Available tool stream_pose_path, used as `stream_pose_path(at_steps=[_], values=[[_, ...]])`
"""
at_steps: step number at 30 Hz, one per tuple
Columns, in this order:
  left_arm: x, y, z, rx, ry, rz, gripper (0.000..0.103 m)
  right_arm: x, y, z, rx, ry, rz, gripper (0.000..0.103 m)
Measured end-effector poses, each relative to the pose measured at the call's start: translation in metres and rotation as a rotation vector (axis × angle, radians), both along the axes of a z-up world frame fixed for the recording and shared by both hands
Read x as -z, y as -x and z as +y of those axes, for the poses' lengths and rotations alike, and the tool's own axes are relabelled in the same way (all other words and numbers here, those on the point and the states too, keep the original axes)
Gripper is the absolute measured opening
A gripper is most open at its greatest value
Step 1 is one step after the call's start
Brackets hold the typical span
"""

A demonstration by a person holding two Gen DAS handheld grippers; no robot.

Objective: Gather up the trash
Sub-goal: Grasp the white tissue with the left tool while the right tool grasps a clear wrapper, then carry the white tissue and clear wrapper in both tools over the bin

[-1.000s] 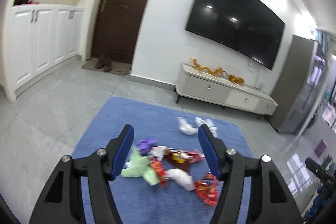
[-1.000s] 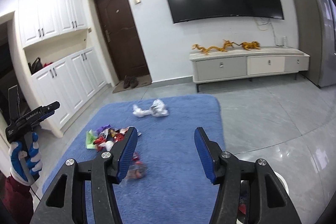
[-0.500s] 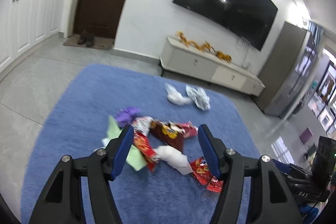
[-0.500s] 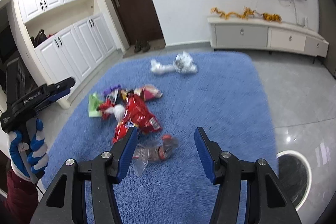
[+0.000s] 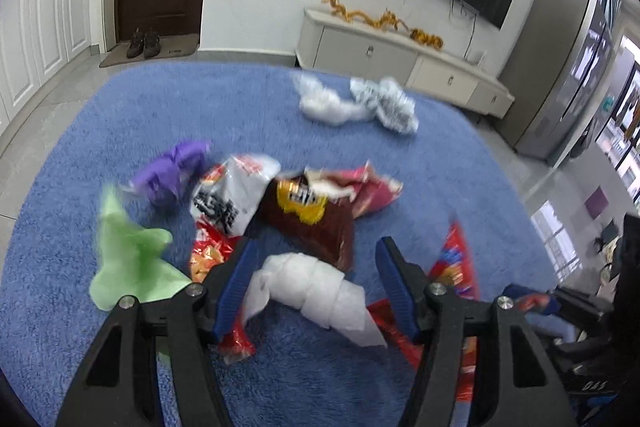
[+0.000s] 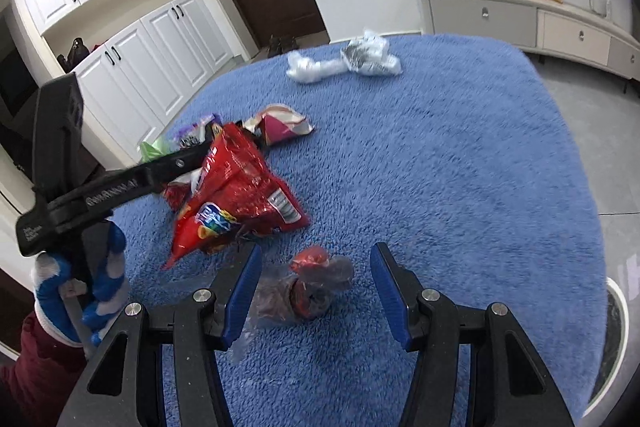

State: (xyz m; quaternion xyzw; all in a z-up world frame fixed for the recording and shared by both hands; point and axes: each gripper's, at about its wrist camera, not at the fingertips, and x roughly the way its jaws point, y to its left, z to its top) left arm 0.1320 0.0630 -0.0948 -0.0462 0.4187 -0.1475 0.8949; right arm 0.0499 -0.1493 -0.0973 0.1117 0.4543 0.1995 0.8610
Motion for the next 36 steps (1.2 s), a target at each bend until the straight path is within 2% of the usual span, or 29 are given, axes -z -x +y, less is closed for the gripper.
stream_pose_path(at_steps=[3,4,7,8,10,16,20,25,29,36], values=[[0.01,0.003,0.0,0.007,-0.042,-0.002,0.058,0.009,-0.002,0.001,-0.013,-0.013,0.011,0.044],[0.008,0.005,0.0,0.013,-0.033,-0.01,0.054,0.012,-0.001,0.001,-0.015,-0.014,0.007,0.042],[0.009,0.004,-0.004,0.057,-0.022,0.001,0.029,0.012,-0.001,0.0,-0.021,-0.018,-0.008,0.027],[0.01,0.006,-0.006,0.063,-0.031,0.002,0.027,0.012,-0.001,0.0,-0.02,-0.019,-0.009,0.022],[0.008,0.009,-0.009,0.07,-0.048,-0.011,0.023,0.012,0.001,-0.002,-0.018,-0.024,-0.012,0.019],[0.0,0.019,-0.006,0.057,-0.05,-0.029,0.021,0.003,0.01,-0.013,-0.001,-0.039,-0.042,0.016],[-0.018,0.029,0.002,0.048,-0.002,-0.047,0.021,-0.006,0.02,-0.025,0.027,-0.053,-0.065,0.015],[-0.054,0.043,0.012,0.055,0.105,-0.083,0.021,-0.022,0.037,-0.039,0.049,-0.066,-0.111,0.014],[-0.075,0.056,0.013,0.053,0.146,-0.107,0.021,-0.035,0.052,-0.049,0.066,-0.085,-0.15,0.014],[-0.102,0.081,-0.017,0.097,0.158,-0.138,0.021,-0.054,0.078,-0.092,0.16,-0.133,-0.21,0.014]])
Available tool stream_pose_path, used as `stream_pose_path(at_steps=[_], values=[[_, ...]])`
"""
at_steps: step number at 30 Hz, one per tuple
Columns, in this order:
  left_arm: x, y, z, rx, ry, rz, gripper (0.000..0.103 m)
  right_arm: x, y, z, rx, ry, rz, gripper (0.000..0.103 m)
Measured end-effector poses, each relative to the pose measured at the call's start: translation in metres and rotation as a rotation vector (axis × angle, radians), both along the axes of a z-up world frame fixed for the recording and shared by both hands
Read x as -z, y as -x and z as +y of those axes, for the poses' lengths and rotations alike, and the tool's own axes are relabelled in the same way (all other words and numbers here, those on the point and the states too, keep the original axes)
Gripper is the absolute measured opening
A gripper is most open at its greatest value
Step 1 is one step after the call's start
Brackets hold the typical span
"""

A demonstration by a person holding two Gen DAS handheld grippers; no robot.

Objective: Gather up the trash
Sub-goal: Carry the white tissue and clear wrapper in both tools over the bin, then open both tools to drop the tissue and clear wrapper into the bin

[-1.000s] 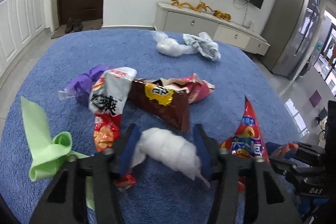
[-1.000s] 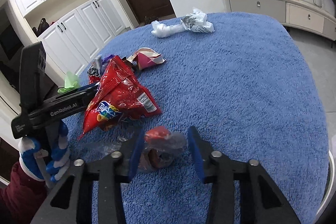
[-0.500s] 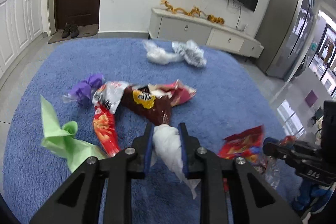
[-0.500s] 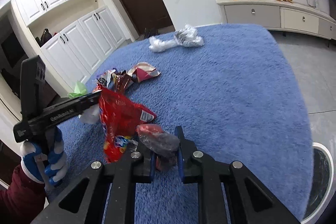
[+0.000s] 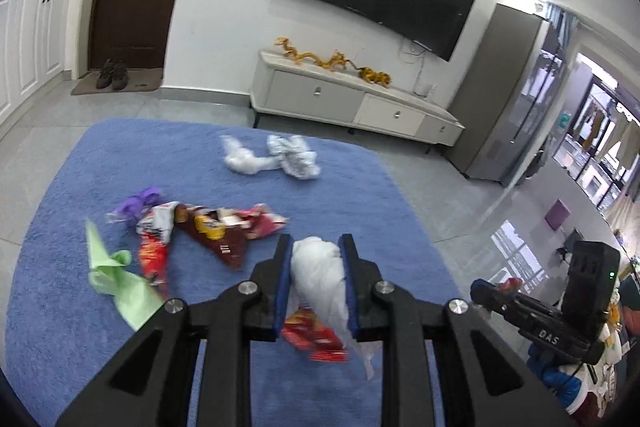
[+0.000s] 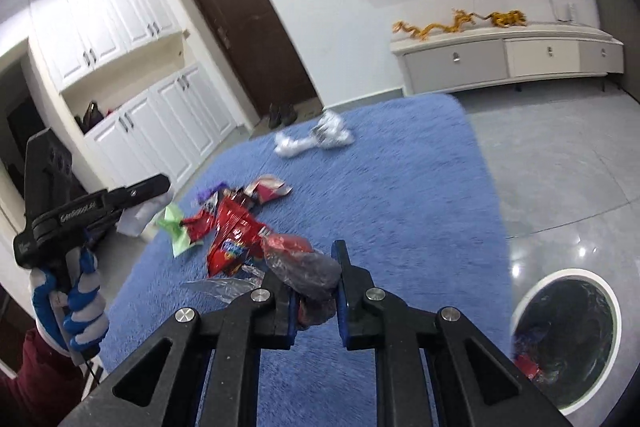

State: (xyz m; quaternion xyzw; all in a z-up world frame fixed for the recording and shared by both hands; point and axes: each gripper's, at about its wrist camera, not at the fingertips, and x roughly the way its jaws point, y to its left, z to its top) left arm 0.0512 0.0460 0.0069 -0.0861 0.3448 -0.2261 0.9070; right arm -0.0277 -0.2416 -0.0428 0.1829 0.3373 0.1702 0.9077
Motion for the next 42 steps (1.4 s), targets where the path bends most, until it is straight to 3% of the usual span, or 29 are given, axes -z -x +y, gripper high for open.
stream_pose_path(at_steps=[7,15,26,34,36,38,39,42], values=[[-0.017,0.007,-0.064,0.091,-0.008,-0.012,0.021,-0.007,0.026,-0.063,0.143,-0.023,-0.036,0.014],[-0.013,0.004,-0.176,0.255,-0.066,0.023,0.022,0.002,0.055,-0.148,0.374,0.011,-0.028,0.014],[0.043,-0.006,-0.332,0.454,-0.152,0.166,0.024,0.055,0.059,-0.223,0.56,0.03,0.121,0.015],[0.086,-0.019,-0.396,0.494,-0.168,0.264,0.027,0.092,0.049,-0.254,0.604,0.037,0.221,0.017],[0.094,-0.024,-0.404,0.509,-0.148,0.31,0.03,0.099,0.048,-0.262,0.611,0.034,0.235,0.027],[0.1,-0.027,-0.414,0.515,-0.134,0.336,0.05,0.102,0.049,-0.264,0.623,0.036,0.245,0.038],[0.1,-0.027,-0.416,0.513,-0.132,0.336,0.054,0.103,0.05,-0.266,0.632,0.034,0.251,0.039],[0.099,-0.027,-0.419,0.515,-0.125,0.339,0.058,0.107,0.053,-0.271,0.646,0.027,0.26,0.043]])
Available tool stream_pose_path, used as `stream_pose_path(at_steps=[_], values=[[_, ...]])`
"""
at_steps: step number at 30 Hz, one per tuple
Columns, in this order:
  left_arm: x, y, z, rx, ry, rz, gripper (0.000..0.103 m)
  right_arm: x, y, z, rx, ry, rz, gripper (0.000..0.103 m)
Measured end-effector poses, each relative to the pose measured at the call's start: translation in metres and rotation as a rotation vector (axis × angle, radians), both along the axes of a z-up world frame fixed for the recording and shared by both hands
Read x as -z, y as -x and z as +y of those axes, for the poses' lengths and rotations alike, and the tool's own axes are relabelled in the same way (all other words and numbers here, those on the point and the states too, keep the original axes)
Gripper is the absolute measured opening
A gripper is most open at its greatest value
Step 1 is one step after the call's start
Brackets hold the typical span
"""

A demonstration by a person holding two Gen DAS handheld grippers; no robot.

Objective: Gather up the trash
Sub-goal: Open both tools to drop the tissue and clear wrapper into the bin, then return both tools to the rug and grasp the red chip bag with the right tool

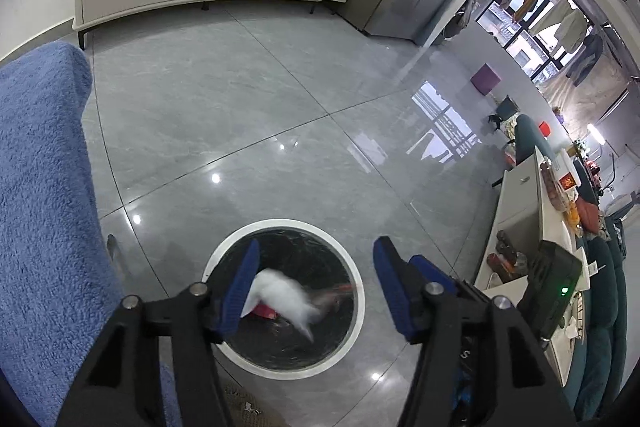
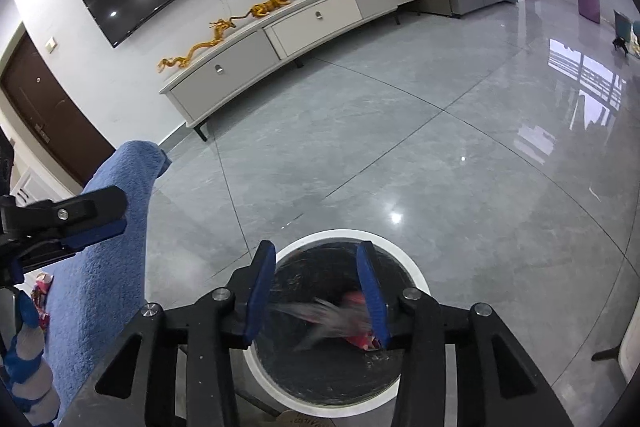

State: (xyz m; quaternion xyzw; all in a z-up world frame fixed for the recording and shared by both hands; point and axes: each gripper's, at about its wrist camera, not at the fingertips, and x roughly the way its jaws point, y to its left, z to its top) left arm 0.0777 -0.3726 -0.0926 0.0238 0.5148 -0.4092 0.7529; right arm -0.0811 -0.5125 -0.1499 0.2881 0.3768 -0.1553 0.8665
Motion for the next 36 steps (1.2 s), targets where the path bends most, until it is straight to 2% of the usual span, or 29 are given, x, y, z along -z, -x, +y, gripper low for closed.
stream_pose_path(at_steps=[8,18,27,36], values=[[-0.015,0.013,0.003,0.004,-0.029,-0.067,0.058,-0.003,0.009,-0.006,0.014,-0.016,-0.014,0.047],[-0.052,0.037,0.044,-0.029,-0.034,-0.202,0.058,-0.043,0.021,0.008,0.016,0.002,-0.092,0.05],[-0.088,0.052,0.113,-0.105,0.01,-0.282,0.058,-0.1,0.028,0.044,-0.047,0.04,-0.194,0.05],[-0.119,0.057,0.225,-0.257,0.062,-0.36,0.058,-0.152,0.013,0.107,-0.182,0.082,-0.27,0.054]])
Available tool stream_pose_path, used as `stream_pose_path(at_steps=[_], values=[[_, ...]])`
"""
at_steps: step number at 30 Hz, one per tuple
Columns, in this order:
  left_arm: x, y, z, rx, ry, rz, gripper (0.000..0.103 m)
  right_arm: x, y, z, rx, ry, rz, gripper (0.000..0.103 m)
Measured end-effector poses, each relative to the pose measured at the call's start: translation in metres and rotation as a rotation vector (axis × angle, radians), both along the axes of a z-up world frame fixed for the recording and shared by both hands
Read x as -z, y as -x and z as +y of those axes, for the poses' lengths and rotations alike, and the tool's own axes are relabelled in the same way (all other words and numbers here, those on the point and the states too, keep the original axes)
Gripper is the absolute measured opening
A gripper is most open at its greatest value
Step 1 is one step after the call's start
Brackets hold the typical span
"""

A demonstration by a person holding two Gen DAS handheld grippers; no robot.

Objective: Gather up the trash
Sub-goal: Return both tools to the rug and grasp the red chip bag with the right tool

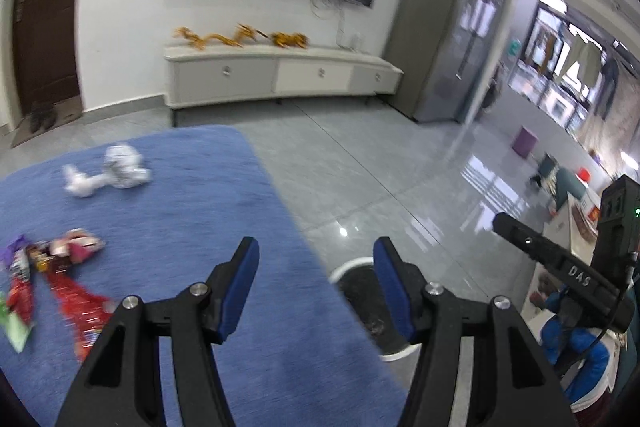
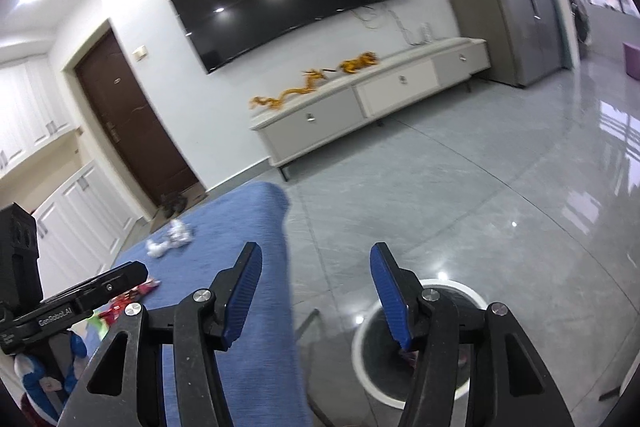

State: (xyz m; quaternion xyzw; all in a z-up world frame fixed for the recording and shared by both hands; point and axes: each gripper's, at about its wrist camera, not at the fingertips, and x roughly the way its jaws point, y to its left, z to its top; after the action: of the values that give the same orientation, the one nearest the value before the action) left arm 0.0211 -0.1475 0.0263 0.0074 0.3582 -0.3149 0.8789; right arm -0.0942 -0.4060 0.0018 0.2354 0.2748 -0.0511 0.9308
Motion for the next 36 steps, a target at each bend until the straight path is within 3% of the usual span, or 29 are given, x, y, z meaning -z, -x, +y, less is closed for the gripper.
stream_pose_path(at_steps=[8,17,24,30,36], values=[[-0.007,-0.009,0.123,-0.212,0.041,-0.057,0.058,-0.021,-0.03,0.063,-0.143,0.03,-0.02,0.054],[0.032,-0.052,0.239,-0.432,0.124,0.049,0.058,-0.016,-0.07,0.151,-0.354,0.063,0.015,0.058],[0.054,-0.082,0.263,-0.48,0.191,0.091,0.057,0.0,-0.1,0.205,-0.488,0.07,0.058,0.06],[0.09,-0.101,0.275,-0.531,0.24,0.141,0.057,0.012,-0.118,0.24,-0.581,0.078,0.084,0.062],[0.109,-0.113,0.276,-0.555,0.17,0.157,0.057,0.03,-0.138,0.274,-0.663,0.107,0.113,0.065]])
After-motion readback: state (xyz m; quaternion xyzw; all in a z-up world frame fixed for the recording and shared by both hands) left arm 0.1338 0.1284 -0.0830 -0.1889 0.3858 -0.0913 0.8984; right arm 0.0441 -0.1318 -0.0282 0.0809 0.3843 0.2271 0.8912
